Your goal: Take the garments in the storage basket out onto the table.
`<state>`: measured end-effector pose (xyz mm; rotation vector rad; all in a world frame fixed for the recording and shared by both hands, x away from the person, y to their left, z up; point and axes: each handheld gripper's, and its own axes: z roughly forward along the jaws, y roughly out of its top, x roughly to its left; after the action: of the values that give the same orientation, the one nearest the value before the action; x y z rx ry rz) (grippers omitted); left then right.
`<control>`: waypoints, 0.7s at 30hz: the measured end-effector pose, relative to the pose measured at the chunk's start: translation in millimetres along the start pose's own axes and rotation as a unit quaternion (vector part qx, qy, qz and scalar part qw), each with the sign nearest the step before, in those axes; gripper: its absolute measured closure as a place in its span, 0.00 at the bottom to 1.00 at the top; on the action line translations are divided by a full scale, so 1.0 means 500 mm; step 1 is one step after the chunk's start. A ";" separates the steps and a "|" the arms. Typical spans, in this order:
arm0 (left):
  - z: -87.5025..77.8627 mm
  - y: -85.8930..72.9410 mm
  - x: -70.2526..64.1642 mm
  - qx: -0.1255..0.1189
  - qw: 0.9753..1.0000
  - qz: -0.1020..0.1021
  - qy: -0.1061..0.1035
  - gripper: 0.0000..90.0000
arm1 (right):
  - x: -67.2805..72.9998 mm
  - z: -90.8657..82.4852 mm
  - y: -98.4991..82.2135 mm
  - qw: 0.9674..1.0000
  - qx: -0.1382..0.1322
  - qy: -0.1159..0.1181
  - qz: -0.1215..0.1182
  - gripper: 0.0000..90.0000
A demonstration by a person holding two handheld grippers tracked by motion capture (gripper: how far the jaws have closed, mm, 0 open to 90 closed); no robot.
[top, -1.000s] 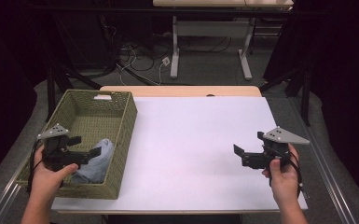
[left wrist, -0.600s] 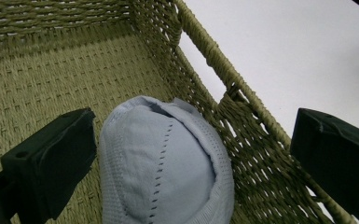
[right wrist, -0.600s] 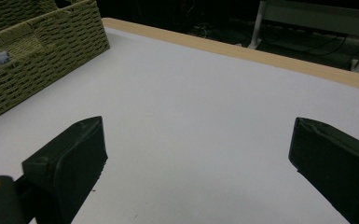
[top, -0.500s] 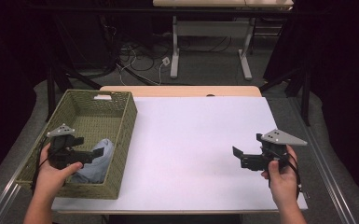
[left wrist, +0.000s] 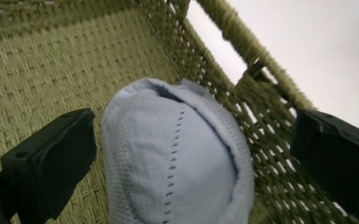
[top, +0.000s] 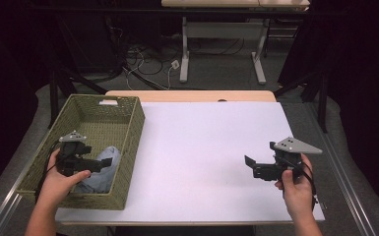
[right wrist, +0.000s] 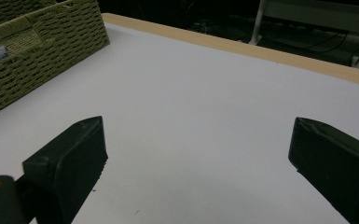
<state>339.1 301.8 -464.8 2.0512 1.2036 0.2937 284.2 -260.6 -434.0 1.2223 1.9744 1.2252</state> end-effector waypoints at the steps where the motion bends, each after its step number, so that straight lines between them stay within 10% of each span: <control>1: 0.004 0.000 0.002 0.005 1.000 0.002 0.002 0.01 | 0.000 0.000 0.000 1.000 0.000 0.000 0.000 0.04; 21: 0.049 0.005 0.012 0.053 0.999 0.004 0.001 0.01 | 0.000 0.005 -0.005 1.000 0.006 -0.002 0.001 0.04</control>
<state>356.8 294.4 -481.5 2.1477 1.2363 0.2391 285.3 -259.8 -437.3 1.2311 1.9807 1.2121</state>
